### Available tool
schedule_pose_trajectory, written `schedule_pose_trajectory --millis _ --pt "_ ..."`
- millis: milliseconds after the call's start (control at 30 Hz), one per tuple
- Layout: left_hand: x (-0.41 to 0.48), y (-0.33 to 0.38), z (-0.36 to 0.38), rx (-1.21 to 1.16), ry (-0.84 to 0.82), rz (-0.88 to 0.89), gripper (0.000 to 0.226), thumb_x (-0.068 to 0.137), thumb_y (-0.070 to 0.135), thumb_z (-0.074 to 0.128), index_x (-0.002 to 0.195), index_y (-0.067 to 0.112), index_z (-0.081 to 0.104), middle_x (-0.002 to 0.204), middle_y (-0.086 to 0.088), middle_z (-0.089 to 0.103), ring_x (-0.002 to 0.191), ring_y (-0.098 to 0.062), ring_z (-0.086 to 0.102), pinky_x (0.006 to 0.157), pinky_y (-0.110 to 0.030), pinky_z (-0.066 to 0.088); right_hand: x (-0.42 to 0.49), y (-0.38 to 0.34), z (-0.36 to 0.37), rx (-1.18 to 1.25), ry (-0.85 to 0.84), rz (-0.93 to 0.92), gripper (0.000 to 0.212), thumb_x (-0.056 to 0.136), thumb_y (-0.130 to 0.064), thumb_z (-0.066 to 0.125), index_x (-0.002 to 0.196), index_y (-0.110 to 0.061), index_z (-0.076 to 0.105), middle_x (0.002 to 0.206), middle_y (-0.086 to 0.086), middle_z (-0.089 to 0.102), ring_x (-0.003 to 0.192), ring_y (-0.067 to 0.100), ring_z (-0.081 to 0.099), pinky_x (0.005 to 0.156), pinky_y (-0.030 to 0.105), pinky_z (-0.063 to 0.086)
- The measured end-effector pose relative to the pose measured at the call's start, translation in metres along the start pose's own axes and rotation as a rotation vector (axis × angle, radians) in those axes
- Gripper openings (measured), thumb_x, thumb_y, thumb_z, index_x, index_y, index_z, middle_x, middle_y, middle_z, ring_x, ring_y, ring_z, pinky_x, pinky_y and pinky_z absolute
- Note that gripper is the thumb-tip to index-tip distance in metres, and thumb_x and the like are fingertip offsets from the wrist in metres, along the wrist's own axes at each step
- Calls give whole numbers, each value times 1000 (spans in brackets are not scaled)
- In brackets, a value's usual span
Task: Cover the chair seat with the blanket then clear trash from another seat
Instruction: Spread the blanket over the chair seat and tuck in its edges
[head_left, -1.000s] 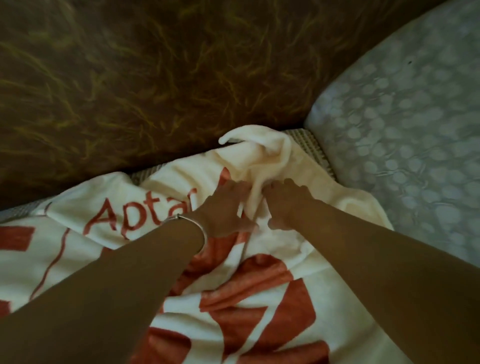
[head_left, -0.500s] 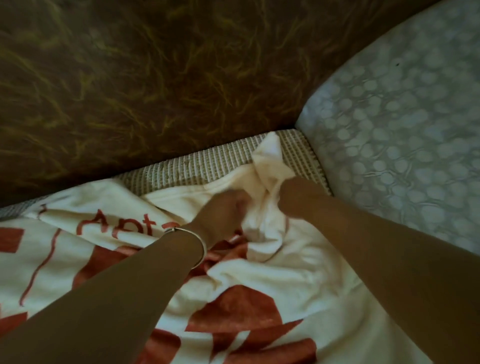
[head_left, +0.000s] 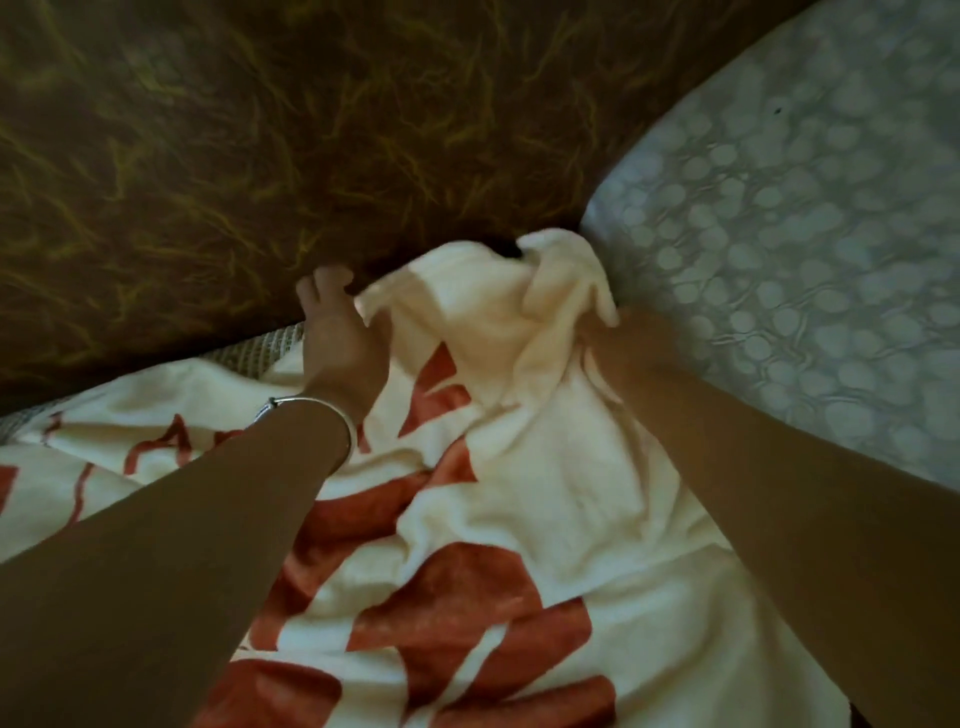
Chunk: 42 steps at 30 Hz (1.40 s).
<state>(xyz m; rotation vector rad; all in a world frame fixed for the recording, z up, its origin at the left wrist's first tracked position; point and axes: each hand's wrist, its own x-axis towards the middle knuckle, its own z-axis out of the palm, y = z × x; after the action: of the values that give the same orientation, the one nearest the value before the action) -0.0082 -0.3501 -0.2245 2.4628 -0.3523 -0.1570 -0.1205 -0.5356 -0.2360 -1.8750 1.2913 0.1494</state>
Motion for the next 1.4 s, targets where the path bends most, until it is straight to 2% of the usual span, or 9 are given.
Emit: schedule_pose_trajectory --millis 133,233,333,467,700,967,1067,1167,1400 --pt "-25 7 17 -89 -380 88 29 86 13 61 112 10 50 116 -9 46 89 -13 54 77 -18 49 -11 8 -16 -311 -295 43 58 88 -35 58 134 -4 46 134 15 52 123 32 50 96 35 44" --pt "-45 6 37 52 -648 327 53 76 44 64 120 17 49 119 1 47 108 -17 52 103 -28 37 -17 6 -25 -565 -380 -42 45 88 -20 57 128 -3 49 125 13 56 117 28 54 85 30 45" --pt "-49 16 51 191 -688 430 92 65 64 59 142 28 24 145 5 35 134 -13 33 115 -31 12 -10 2 -30 -371 -359 -27 39 88 -12 55 125 1 52 117 17 59 114 32 57 94 35 48" --pt "-46 37 59 129 -784 300 110 61 63 69 145 39 2 151 3 30 137 -18 33 114 -40 29 -6 1 -34 89 -386 13 31 85 5 50 114 4 59 99 19 63 95 30 61 83 40 54" --pt "-32 69 27 -108 -1354 -254 32 76 30 74 105 21 64 98 0 73 85 -11 71 74 -22 57 -7 0 -56 352 -310 -136 41 89 9 38 62 -19 52 43 -5 55 43 3 52 38 11 39" --pt "-33 66 16 -507 -1647 -717 54 52 22 86 103 12 73 115 -11 70 103 -22 68 88 -34 56 -10 -1 -58 566 -377 -86 39 72 5 47 107 9 63 81 13 55 75 27 48 73 34 44" --pt "-36 62 18 -553 -1605 -701 64 46 30 89 105 13 72 117 -10 69 106 -22 67 91 -33 54 -9 4 -56 608 -423 -68 8 73 -5 55 69 2 57 71 15 48 68 26 44 66 34 39" --pt "-35 56 20 -646 -1512 -661 69 45 38 88 108 16 69 118 -8 68 106 -21 67 85 -30 57 -9 11 -57 618 -502 -63 7 82 -13 61 78 -17 66 75 6 63 72 21 58 68 32 48" --pt "-42 58 12 -405 -1733 -696 68 35 35 92 98 16 74 106 -8 73 94 -20 71 87 -33 55 -12 20 -62 240 -868 58 55 80 1 67 126 -24 55 124 14 62 113 34 60 98 53 47"
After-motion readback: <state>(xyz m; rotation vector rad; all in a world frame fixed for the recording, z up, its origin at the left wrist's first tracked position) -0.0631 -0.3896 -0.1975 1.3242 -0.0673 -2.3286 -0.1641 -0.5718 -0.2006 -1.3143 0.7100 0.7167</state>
